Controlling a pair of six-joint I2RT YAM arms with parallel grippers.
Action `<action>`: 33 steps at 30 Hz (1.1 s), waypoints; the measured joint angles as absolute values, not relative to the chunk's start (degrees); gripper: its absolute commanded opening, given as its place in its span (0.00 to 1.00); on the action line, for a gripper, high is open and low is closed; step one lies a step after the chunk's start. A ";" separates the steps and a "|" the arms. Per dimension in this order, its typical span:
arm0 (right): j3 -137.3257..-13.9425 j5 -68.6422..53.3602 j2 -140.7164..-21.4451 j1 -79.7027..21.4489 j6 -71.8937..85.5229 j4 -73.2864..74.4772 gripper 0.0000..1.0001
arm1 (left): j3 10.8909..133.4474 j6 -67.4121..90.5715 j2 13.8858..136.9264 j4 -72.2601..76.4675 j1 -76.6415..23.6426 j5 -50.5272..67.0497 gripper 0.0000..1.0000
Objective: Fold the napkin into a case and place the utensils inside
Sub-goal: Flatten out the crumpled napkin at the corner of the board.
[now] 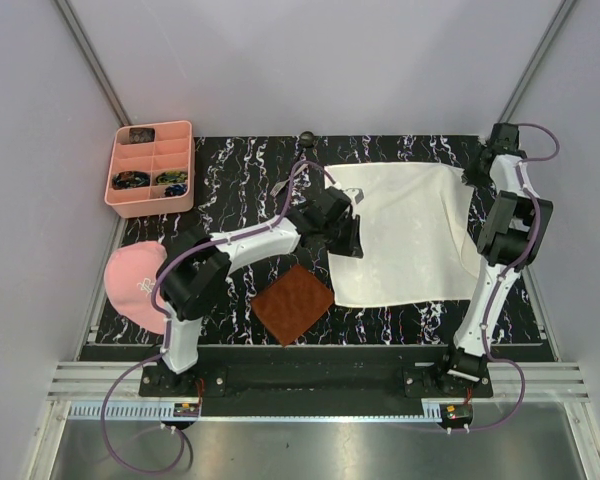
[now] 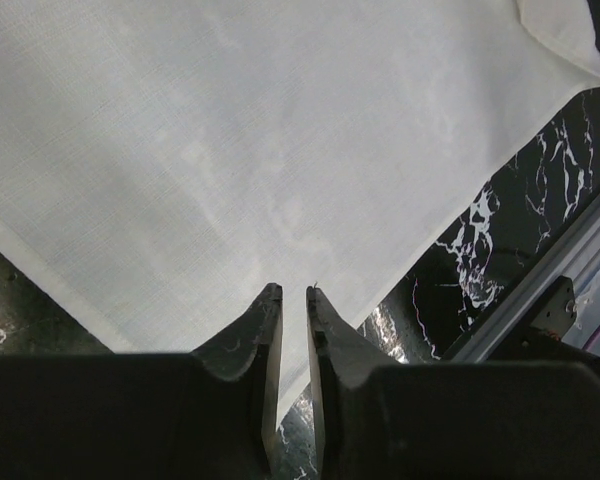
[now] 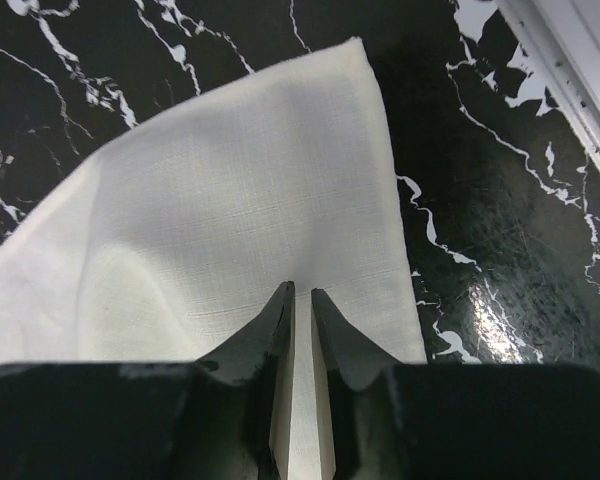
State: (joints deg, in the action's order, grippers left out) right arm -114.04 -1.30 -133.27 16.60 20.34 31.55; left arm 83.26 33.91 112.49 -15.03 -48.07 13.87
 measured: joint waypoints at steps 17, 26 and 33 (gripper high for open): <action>-146.08 -0.19 -155.54 16.97 20.60 41.89 0.21 | 76.01 28.38 82.43 -25.45 -37.45 14.11 0.29; -155.33 -1.76 -161.53 18.00 22.96 38.70 0.20 | 82.13 28.97 91.33 -27.46 -39.77 14.28 0.29; -155.41 -0.45 -157.84 16.29 21.50 36.32 0.53 | 91.07 29.63 108.36 -26.85 -44.69 14.37 0.29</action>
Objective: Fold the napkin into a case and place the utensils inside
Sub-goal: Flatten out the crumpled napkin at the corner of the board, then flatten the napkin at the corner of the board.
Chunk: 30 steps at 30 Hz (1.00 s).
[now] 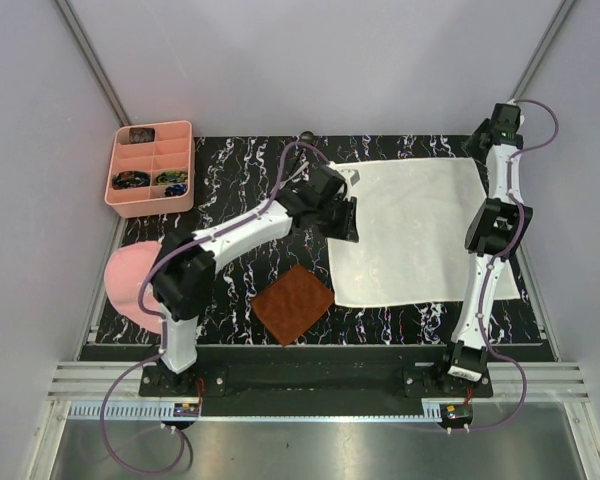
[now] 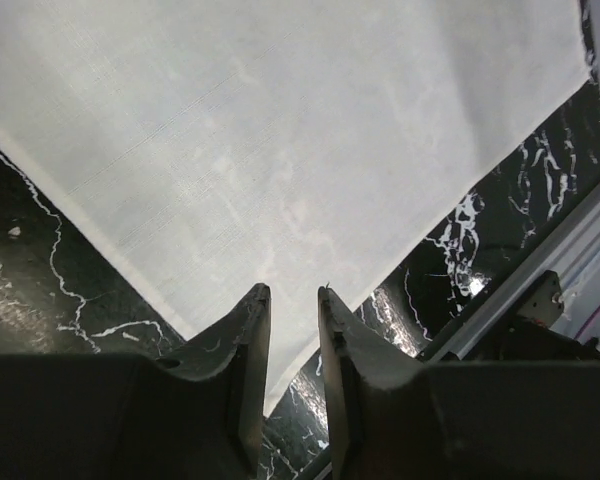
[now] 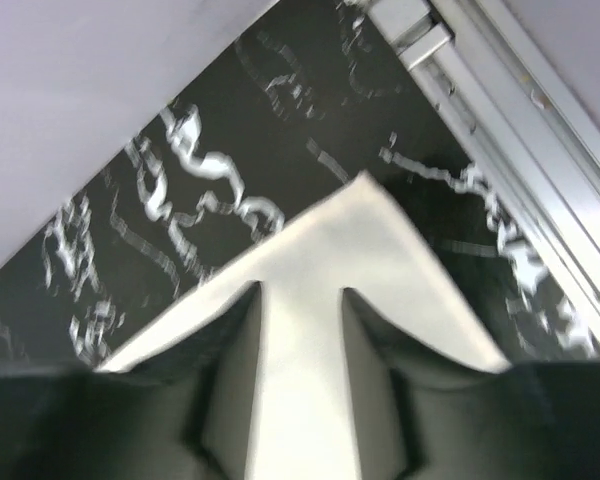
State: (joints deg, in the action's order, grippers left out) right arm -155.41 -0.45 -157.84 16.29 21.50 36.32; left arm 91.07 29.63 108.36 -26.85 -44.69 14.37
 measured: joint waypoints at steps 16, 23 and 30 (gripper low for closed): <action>-101.49 -4.51 -109.78 14.06 22.52 38.54 0.68 | 94.83 35.90 118.17 -21.15 -44.36 7.44 0.28; -97.27 -8.25 -115.59 11.77 23.05 36.45 0.70 | 103.90 42.00 124.90 -16.56 -39.00 8.19 0.14; -105.73 -3.33 -125.12 4.25 19.49 39.44 0.91 | 110.67 48.64 133.36 -13.91 -33.78 9.45 0.20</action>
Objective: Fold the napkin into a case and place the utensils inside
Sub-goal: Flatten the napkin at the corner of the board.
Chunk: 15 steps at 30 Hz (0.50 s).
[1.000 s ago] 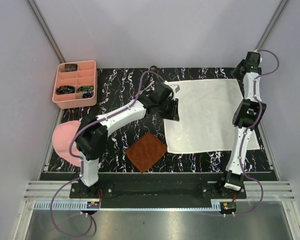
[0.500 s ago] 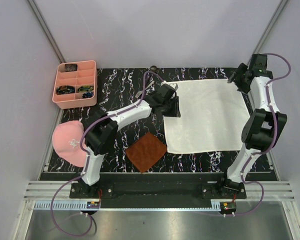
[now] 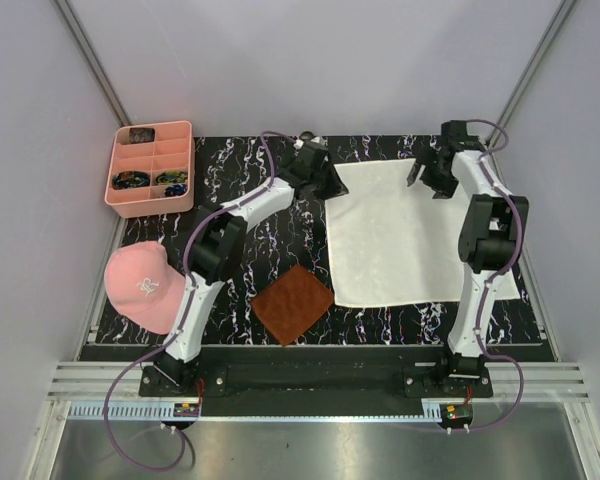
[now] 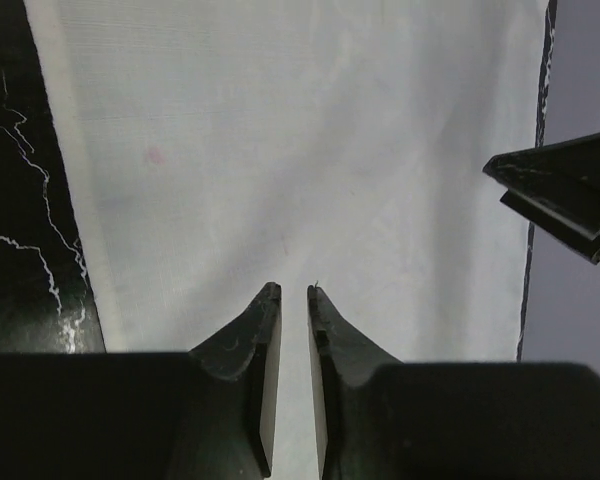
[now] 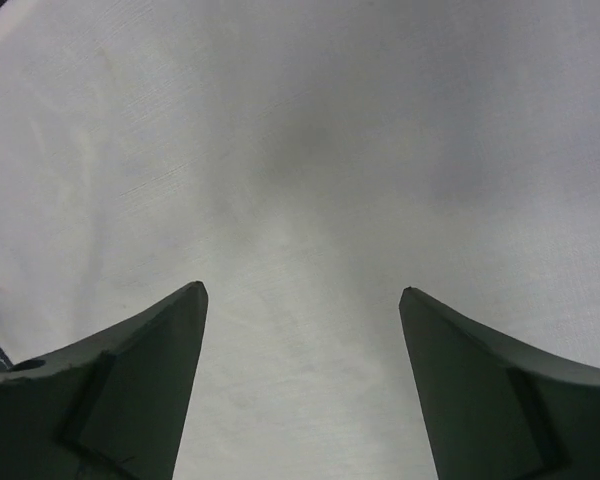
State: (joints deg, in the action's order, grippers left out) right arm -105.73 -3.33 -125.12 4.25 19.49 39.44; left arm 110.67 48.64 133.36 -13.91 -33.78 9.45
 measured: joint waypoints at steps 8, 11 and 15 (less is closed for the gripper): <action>-110.80 3.60 -130.30 -0.05 12.56 43.68 0.98 | 110.89 56.86 138.96 -7.42 -32.60 12.25 0.21; -111.35 4.99 -131.87 0.08 10.46 44.29 1.00 | 110.89 60.29 140.64 -4.67 -32.47 13.26 0.22; -113.60 6.66 -135.33 0.16 7.92 44.40 1.00 | 110.89 64.20 142.58 -0.56 -32.25 13.98 0.24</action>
State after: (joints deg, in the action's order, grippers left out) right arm -113.60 6.66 -135.33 0.16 7.92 44.40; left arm 110.89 64.20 142.58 -0.56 -32.25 13.98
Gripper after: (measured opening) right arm 0.993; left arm 0.224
